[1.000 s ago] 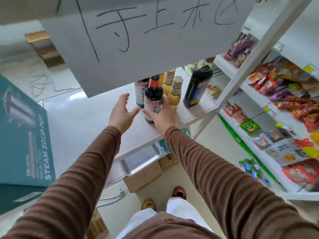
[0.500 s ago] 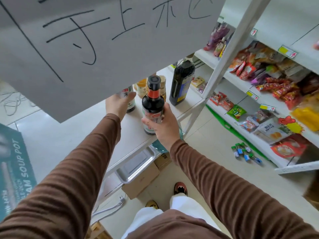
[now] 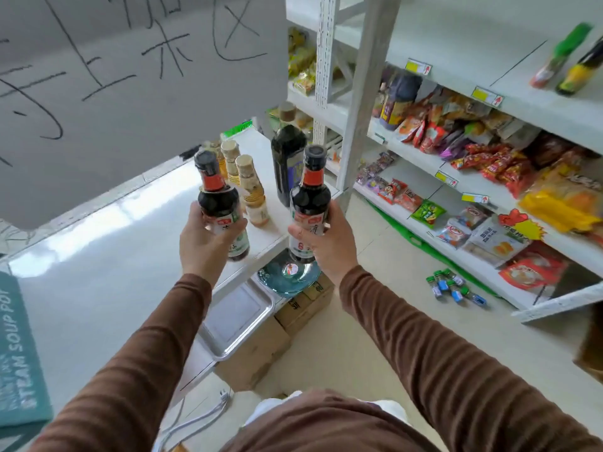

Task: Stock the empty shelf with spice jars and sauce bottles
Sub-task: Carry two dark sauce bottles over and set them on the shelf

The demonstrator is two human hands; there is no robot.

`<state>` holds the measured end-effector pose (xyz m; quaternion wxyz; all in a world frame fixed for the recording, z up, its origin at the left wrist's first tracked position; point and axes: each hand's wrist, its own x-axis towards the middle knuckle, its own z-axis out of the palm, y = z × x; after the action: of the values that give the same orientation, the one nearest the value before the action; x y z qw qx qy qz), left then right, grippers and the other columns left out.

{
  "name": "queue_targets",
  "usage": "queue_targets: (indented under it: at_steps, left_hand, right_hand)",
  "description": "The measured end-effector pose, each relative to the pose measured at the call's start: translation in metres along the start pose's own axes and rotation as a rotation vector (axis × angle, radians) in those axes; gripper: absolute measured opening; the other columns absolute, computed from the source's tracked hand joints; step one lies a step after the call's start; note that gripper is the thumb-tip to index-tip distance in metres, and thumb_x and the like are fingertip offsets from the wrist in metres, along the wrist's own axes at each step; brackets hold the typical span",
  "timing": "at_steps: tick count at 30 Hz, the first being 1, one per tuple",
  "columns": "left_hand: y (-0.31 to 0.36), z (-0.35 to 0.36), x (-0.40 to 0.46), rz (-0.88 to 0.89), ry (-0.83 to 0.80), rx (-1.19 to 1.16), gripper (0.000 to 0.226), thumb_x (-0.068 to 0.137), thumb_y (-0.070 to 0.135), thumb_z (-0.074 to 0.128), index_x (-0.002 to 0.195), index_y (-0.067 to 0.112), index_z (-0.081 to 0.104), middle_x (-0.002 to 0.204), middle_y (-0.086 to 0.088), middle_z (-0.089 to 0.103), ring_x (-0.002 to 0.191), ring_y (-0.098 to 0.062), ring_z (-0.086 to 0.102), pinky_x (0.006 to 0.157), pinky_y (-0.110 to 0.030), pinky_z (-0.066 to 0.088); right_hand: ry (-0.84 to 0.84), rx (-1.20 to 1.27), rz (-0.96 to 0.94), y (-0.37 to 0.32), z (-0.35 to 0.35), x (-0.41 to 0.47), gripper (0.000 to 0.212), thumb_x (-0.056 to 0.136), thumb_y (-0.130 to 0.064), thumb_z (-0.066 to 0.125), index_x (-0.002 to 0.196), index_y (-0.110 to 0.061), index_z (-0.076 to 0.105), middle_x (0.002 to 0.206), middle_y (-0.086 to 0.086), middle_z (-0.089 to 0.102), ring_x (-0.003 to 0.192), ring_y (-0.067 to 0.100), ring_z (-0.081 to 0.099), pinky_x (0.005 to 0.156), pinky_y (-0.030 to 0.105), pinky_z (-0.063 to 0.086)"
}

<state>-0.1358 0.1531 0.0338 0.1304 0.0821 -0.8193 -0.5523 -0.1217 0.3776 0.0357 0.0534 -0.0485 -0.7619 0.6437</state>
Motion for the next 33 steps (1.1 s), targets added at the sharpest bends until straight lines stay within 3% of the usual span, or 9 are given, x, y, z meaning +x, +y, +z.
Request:
queue_targets:
  at_steps: [3,7,14,18,22,25,28,31,33]
  left_hand:
    - [0.022,0.040,-0.030,0.030,-0.052,-0.014,0.054,0.072,0.040,0.082,0.120,0.035,0.059,0.108,0.020,0.071,0.096,0.006,0.065,0.085,-0.029,0.053]
    - [0.065,0.119,-0.066,0.037,-0.123,-0.029,0.061,0.070,0.046,0.083,0.124,0.037,0.058,0.109,0.023,0.071,0.096,0.007,0.065,0.085,-0.029,0.054]
    - [0.148,0.289,-0.123,0.065,-0.280,-0.098,0.066,0.059,0.052,0.083,0.118,0.035,0.060,0.108,0.016,0.073,0.100,-0.006,0.069,0.091,-0.042,0.057]
    - [0.190,0.382,-0.142,0.122,-0.416,-0.128,0.061,0.060,0.049,0.083,0.116,0.037,0.061,0.103,0.020,0.073,0.094,0.000,0.068,0.084,-0.035,0.057]
    - [0.232,0.465,-0.139,0.200,-0.527,-0.144,0.056,0.063,0.049,0.083,0.114,0.044,0.059,0.101,0.025,0.071,0.091,0.009,0.066,0.073,-0.018,0.050]
    - [0.257,0.527,-0.122,0.224,-0.588,-0.158,0.053,0.064,0.048,0.085,0.110,0.045,0.059,0.103,0.022,0.072,0.092,0.005,0.068,0.077,-0.023,0.055]
    - [0.281,0.589,-0.100,0.270,-0.619,-0.169,0.053,0.065,0.049,0.085,0.111,0.047,0.058,0.105,0.024,0.071,0.095,0.006,0.068,0.080,-0.027,0.056]
    - [0.307,0.646,-0.073,0.305,-0.665,-0.173,0.054,0.067,0.052,0.085,0.113,0.049,0.057,0.108,0.026,0.070,0.099,0.006,0.067,0.080,-0.024,0.053]
    - [0.326,0.681,-0.055,0.313,-0.691,-0.179,0.056,0.067,0.050,0.085,0.115,0.044,0.058,0.108,0.026,0.070,0.098,0.007,0.067,0.079,-0.022,0.053]
  right_hand:
    - [0.028,0.027,-0.003,0.006,-0.047,0.000,0.050,0.072,-0.032,0.087,0.112,-0.030,0.057,0.098,-0.020,0.072,0.091,0.001,0.069,0.085,0.026,0.055]
    - [0.066,0.023,-0.010,0.015,-0.137,-0.004,0.051,0.072,-0.030,0.087,0.113,-0.031,0.056,0.095,-0.032,0.068,0.087,-0.012,0.065,0.068,0.002,0.047]
    - [0.219,0.065,0.009,0.035,-0.324,-0.015,0.049,0.071,-0.022,0.087,0.107,-0.041,0.059,0.096,-0.028,0.071,0.087,-0.009,0.067,0.068,0.006,0.049]
    - [0.332,0.021,0.028,0.045,-0.414,-0.013,0.047,0.073,-0.037,0.086,0.111,-0.038,0.059,0.101,-0.026,0.071,0.094,-0.005,0.067,0.081,0.024,0.053]
    - [0.434,-0.025,0.026,0.052,-0.490,0.012,0.048,0.068,-0.049,0.086,0.105,-0.051,0.055,0.102,-0.033,0.068,0.094,-0.012,0.064,0.082,0.025,0.052]
    - [0.515,-0.070,0.020,0.059,-0.543,0.042,0.058,0.064,-0.055,0.086,0.113,-0.052,0.054,0.103,-0.037,0.066,0.095,-0.016,0.062,0.084,0.023,0.053]
    - [0.568,-0.121,0.028,0.063,-0.593,0.083,0.057,0.068,-0.052,0.086,0.115,-0.051,0.052,0.095,-0.045,0.062,0.088,-0.023,0.058,0.075,0.013,0.047]
    - [0.623,-0.161,0.046,0.061,-0.636,0.127,0.052,0.064,-0.061,0.083,0.105,-0.051,0.053,0.092,-0.043,0.064,0.086,-0.022,0.059,0.068,0.007,0.045]
    - [0.672,-0.183,0.048,0.060,-0.665,0.157,0.050,0.063,-0.058,0.084,0.101,-0.047,0.054,0.091,-0.035,0.068,0.085,-0.017,0.063,0.071,0.013,0.051]
